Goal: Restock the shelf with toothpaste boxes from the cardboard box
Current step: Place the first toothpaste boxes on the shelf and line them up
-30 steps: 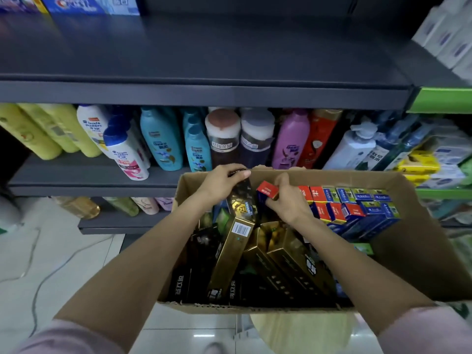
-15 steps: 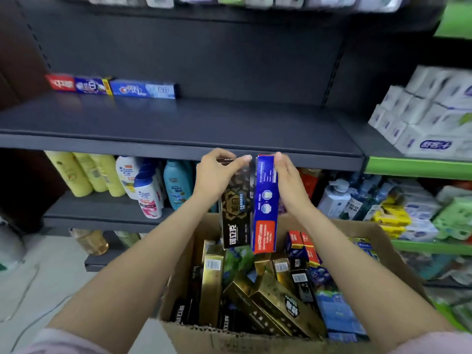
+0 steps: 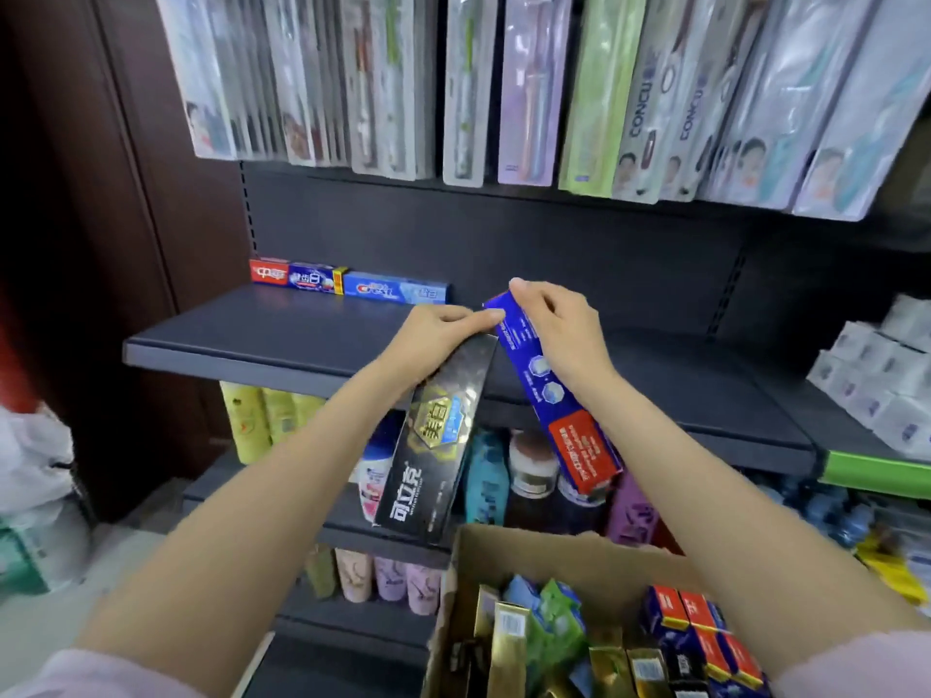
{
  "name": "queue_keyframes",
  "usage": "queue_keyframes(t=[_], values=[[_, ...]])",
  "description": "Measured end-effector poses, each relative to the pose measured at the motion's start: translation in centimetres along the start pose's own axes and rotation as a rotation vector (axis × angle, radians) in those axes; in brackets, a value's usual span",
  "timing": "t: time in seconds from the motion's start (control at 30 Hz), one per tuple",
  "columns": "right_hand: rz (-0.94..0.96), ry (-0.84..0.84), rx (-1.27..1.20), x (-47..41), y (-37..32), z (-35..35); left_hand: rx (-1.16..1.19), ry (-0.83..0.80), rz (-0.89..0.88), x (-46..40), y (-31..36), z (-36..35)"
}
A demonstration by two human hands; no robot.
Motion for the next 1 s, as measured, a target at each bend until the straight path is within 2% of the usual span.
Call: queue_keyframes(t=[0.13,0.2,0.27,0.33,0.4,0.53,0.63,0.73,0.87,1.0], values=[[0.105,0.002,0.031,-3.8,-5.3,-3.4,-0.072,-0.145,0.018,-2.2,0.5,4.4],[0.106,-0.031,0.024,-5.9,-7.0,-6.2,-0.068,-0.145,0.010,-3.7,0.4,7.2],[0.067,-0.003,0.115,-8.4,-8.1,-9.2,-0.081,-0.096,-0.025,-5.6,0.5,10.9],[-0.031,0.011,0.257,-9.9,-8.2,-10.8,-0.197,-0.048,-0.060,-7.2,0.6,13.6],[-0.177,-0.083,0.270,-10.9,-8.8,-12.8,-0.399,-0.012,-0.097,-9.1,1.1,16.6],[-0.488,-0.364,-0.048,-12.2,-9.9,-17.0,-0.920,0.019,-0.268,-11.0,3.3,20.0],[-0.593,-0.524,-0.376,-13.0,-10.2,-20.1,-1.064,0.025,-0.394,-11.5,3.8,21.3],[-0.562,-0.468,-0.528,-14.0,-10.9,-22.1,-1.101,0.007,-0.373,-12.7,2.0,23.2],[-0.360,-0.348,-0.194,-16.2,-10.1,-22.6,-1.069,0.011,-0.300,-13.9,-0.3,25.7],[-0.287,-0.326,-0.115,-17.4,-9.2,-23.0,-0.951,-0.024,-0.280,-15.4,-1.0,27.3]])
Point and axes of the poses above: each hand's wrist, its own x-axis away from the middle knuckle, its own z-axis out of the back of the hand, y = z × x, the point moved 7 cm from there along -x, towards the middle knuckle, and after that the axes turned 12 degrees about x, right-handed, at the moved point
